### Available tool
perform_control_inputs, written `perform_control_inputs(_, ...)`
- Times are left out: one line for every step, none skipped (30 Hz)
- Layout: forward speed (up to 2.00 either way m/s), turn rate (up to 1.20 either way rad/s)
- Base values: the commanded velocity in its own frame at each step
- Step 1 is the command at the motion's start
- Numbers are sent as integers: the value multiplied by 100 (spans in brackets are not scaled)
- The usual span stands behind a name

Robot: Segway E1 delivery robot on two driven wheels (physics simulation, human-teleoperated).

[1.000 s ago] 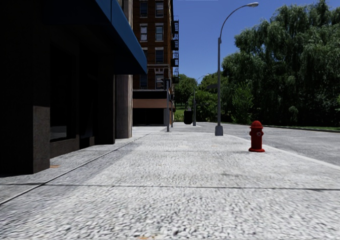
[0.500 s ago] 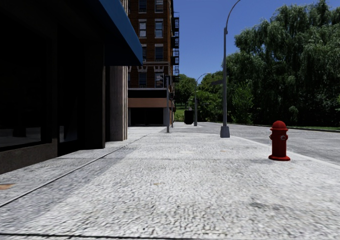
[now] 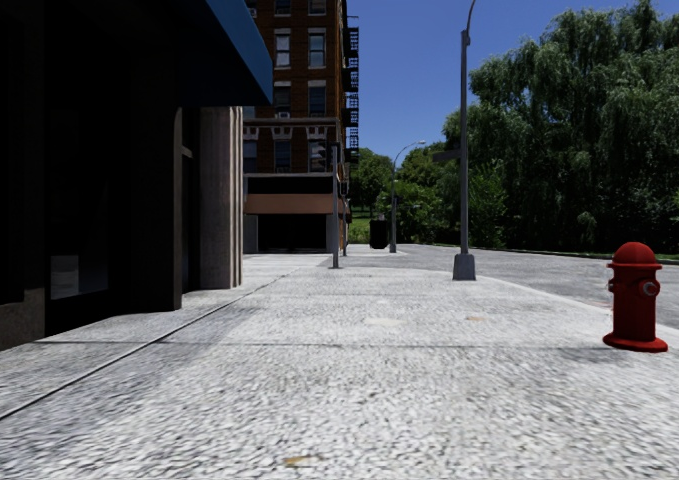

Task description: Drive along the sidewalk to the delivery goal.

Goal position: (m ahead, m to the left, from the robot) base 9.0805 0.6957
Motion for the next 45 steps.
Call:
perform_control_inputs(200,0)
perform_control_inputs(200,0)
perform_control_inputs(200,0)
perform_control_inputs(200,0)
perform_control_inputs(200,0)
perform_control_inputs(200,2)
perform_control_inputs(200,2)
perform_control_inputs(200,9)
perform_control_inputs(200,13)
perform_control_inputs(200,13)
perform_control_inputs(200,18)
perform_control_inputs(200,20)
perform_control_inputs(200,20)
perform_control_inputs(200,21)
perform_control_inputs(200,21)
perform_control_inputs(200,21)
perform_control_inputs(200,21)
perform_control_inputs(200,0)
perform_control_inputs(200,0)
perform_control_inputs(200,0)
perform_control_inputs(200,0)
perform_control_inputs(200,0)
perform_control_inputs(200,0)
perform_control_inputs(200,0)
perform_control_inputs(200,0)
perform_control_inputs(200,0)
perform_control_inputs(200,0)
perform_control_inputs(200,0)
perform_control_inputs(200,0)
perform_control_inputs(200,0)
perform_control_inputs(200,0)
perform_control_inputs(200,0)
perform_control_inputs(200,0)
perform_control_inputs(200,0)
perform_control_inputs(200,0)
perform_control_inputs(200,0)
perform_control_inputs(200,0)
perform_control_inputs(200,0)
perform_control_inputs(200,0)
perform_control_inputs(200,0)
perform_control_inputs(200,0)
perform_control_inputs(200,0)
perform_control_inputs(200,0)
perform_control_inputs(200,0)
perform_control_inputs(200,0)
